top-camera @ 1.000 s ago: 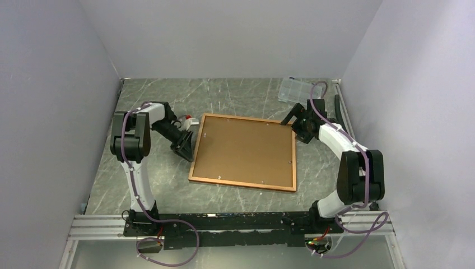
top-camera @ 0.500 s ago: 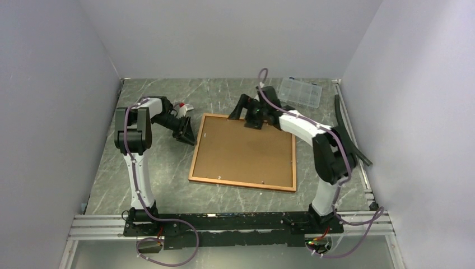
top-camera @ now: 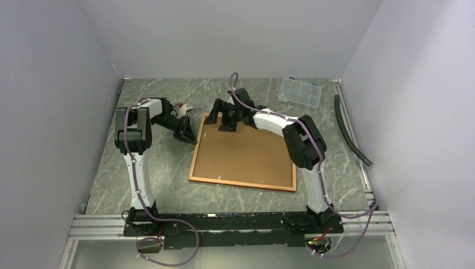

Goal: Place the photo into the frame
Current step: Install the photo frame at the center of the board.

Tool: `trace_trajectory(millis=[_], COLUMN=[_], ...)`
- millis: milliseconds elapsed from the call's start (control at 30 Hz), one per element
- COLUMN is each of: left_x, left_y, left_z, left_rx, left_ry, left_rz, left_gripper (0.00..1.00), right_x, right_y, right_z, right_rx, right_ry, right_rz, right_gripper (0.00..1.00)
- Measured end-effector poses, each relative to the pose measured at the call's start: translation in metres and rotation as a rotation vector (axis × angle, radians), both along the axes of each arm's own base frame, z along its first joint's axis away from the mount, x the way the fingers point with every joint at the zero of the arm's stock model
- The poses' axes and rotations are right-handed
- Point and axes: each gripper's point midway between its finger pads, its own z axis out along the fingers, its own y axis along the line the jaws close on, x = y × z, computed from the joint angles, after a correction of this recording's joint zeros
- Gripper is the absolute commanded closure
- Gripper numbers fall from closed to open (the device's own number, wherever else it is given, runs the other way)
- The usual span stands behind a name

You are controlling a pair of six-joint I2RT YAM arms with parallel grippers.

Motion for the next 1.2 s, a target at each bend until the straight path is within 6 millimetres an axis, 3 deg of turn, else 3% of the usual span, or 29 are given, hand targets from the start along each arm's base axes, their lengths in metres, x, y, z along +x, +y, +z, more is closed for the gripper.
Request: trace_trajectory(millis=[333,1200], left_x=[-0.002,-0.003], left_y=[-0.002,-0.002], left_z=[0.0,0.0], left_rx=[-0.031,-0.044], left_ry=[0.02,0.026], left_rz=[0.023,0.038], left_gripper=[0.9,0.93], right_x=[-0.011,-0.015], right_y=[0.034,0.058], right_z=[-0.028,-0.027], right_rx=[0.008,0.066], right_ry=[0.053,0.08], right_rz=[0.051,0.081], right_gripper=[0.13,0.15])
